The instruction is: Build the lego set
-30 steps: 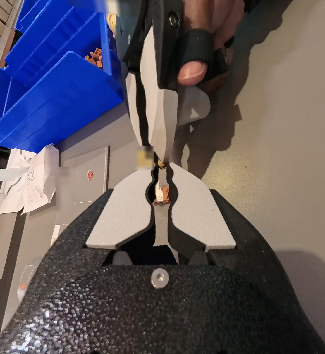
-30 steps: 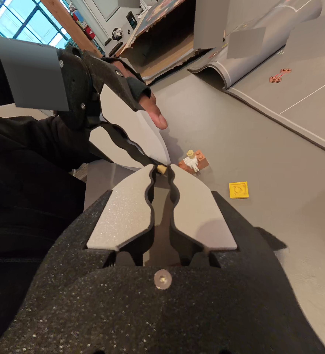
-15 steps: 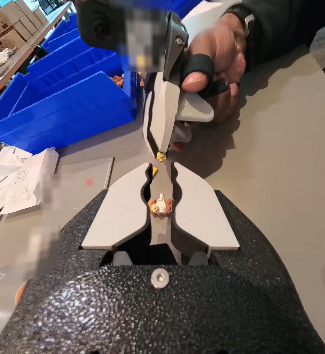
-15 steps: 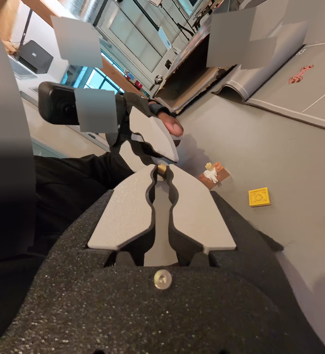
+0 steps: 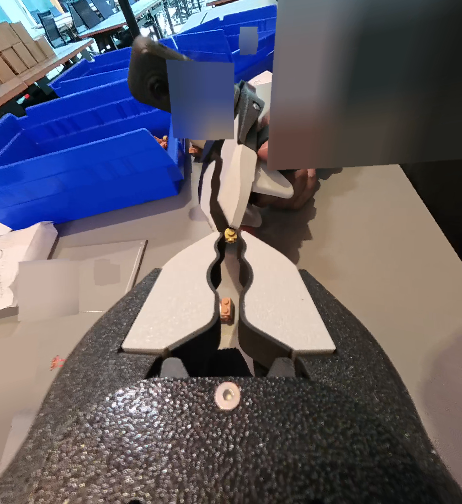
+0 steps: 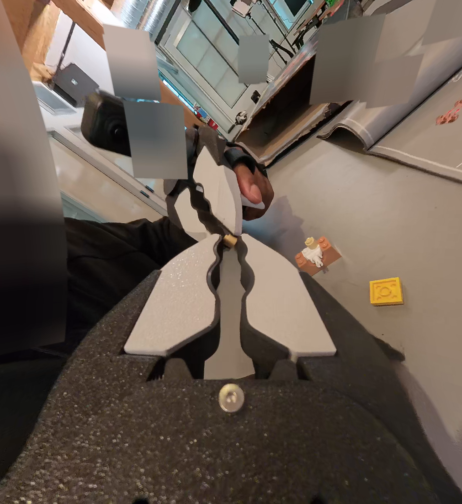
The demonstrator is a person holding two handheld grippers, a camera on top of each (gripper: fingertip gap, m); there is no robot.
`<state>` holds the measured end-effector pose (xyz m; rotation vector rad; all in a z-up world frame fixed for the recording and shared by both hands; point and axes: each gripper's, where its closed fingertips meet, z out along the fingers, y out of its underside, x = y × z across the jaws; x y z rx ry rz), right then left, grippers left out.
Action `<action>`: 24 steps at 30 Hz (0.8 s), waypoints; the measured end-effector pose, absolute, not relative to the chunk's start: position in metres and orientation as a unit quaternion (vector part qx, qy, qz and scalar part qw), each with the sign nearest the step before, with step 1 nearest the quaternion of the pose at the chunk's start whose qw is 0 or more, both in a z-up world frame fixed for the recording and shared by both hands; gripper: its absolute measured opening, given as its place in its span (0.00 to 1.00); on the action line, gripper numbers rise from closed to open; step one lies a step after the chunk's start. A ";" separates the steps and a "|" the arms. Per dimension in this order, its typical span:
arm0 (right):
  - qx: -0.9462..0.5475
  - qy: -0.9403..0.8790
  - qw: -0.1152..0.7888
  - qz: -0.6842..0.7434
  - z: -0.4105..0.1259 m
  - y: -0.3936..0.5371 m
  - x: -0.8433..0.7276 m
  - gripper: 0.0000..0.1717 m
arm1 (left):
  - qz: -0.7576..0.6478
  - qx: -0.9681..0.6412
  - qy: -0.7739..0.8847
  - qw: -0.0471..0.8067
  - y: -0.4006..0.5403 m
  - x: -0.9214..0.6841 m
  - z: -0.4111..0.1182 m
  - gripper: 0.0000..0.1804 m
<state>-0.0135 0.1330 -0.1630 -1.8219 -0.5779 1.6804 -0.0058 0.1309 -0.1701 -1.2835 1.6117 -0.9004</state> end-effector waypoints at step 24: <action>-0.676 -0.426 0.416 0.435 -0.183 0.122 -0.016 0.04 | -0.381 -0.547 0.665 0.337 0.122 -0.013 -0.188 0.04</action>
